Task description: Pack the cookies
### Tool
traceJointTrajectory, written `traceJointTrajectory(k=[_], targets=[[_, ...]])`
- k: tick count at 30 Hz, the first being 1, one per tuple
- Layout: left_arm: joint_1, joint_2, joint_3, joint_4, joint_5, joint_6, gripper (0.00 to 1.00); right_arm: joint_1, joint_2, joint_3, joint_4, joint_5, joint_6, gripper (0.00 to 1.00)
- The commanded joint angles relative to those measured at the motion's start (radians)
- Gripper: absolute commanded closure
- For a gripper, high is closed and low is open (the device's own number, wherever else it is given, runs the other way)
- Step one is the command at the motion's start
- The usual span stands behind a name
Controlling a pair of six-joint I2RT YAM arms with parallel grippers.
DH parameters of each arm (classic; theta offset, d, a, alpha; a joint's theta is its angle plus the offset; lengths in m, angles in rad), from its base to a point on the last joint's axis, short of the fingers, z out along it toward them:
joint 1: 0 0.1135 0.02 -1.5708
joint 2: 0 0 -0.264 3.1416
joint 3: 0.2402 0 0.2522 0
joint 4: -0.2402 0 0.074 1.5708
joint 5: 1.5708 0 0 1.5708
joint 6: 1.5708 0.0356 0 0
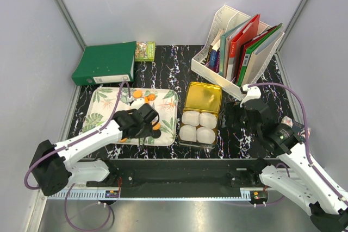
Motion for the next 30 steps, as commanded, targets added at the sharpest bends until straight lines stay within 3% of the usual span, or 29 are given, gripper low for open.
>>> traceJointTrajectory(k=[1,30], targets=[[-0.005,-0.056,-0.004,0.023,0.042,0.018,0.48,-0.003,-0.007,0.002,0.037,0.024,0.007,0.00],[-0.028,-0.076,-0.037,-0.067,0.031,0.018,0.58,-0.003,-0.006,0.002,0.039,0.029,0.009,0.00]])
